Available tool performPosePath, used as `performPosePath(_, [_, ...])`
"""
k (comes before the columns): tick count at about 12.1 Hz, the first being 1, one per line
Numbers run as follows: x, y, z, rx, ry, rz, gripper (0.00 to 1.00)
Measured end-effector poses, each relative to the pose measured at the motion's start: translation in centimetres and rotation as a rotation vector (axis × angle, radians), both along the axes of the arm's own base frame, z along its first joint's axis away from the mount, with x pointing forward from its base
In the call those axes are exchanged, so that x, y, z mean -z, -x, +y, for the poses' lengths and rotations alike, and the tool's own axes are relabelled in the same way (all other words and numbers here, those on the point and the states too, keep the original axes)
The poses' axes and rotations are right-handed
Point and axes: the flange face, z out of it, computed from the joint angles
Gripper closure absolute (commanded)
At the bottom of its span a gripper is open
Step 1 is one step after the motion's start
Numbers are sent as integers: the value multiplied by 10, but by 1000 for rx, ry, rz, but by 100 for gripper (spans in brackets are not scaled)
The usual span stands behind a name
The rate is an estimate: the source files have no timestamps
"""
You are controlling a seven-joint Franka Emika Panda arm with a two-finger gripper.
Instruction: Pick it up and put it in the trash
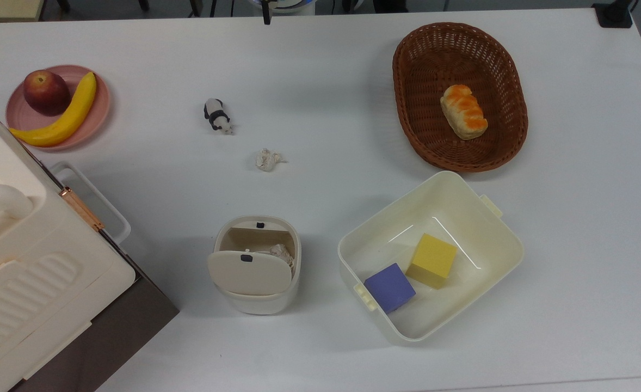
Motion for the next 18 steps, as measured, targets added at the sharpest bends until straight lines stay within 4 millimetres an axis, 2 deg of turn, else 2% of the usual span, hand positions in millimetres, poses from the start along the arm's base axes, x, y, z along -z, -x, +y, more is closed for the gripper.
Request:
performPosePath(8, [15,6,21,-88,-17,77,0])
performPosePath(12, [25,2,26,-99,-18,97,0])
performPosePath(14, [41,-10,36,-98,-18,91,0])
performPosePath(15, [53,-23,45,-75,-18,63,0])
performPosePath(18, [104,-48,68,-38,-16,73,0])
